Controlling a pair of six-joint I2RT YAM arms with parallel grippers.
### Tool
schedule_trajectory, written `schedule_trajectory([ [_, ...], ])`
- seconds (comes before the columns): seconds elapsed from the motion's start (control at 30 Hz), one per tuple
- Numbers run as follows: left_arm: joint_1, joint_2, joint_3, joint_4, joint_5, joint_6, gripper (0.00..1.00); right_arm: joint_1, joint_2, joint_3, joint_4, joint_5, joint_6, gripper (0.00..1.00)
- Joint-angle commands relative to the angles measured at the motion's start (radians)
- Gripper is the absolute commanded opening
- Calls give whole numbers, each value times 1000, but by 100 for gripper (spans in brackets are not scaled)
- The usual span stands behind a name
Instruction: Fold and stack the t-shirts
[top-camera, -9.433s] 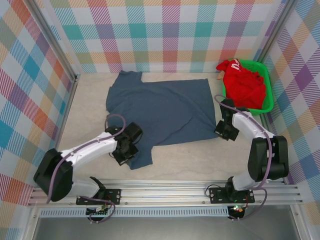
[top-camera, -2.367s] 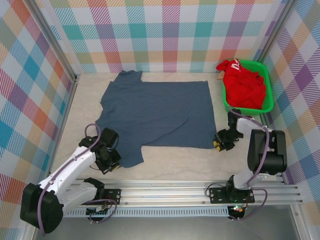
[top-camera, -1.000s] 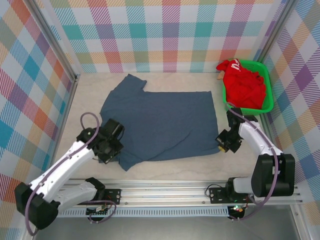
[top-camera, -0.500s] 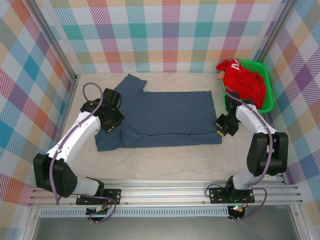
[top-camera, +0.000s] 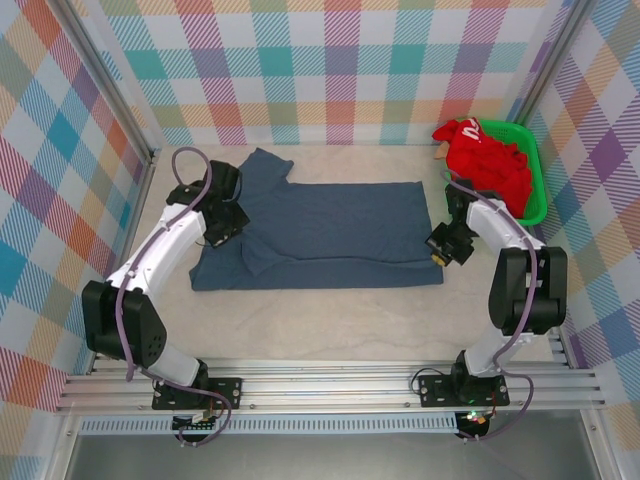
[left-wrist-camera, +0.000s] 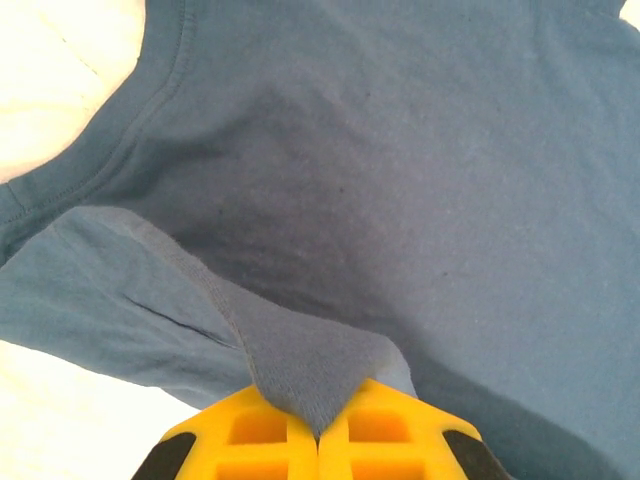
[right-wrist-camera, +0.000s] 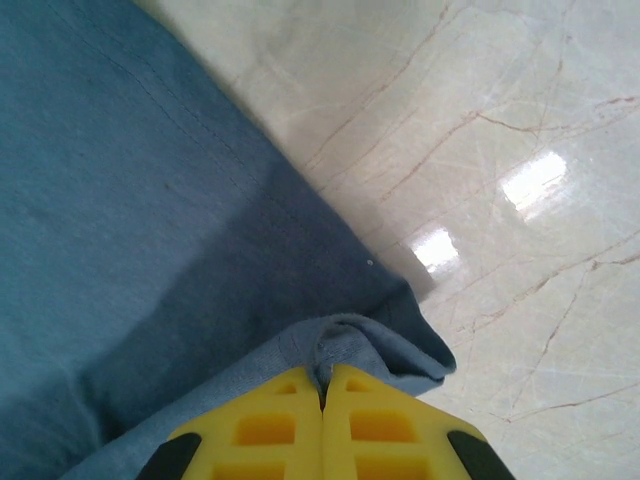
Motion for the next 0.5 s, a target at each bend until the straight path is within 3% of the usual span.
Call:
schedule_trajectory([
  [0.0, 19, 8, 28, 11, -29, 31, 0, 2, 26, 41, -1, 14, -5, 0],
  [0.47, 40, 58, 55, 40, -59, 41, 0, 1, 105, 124, 9, 18, -4, 0],
])
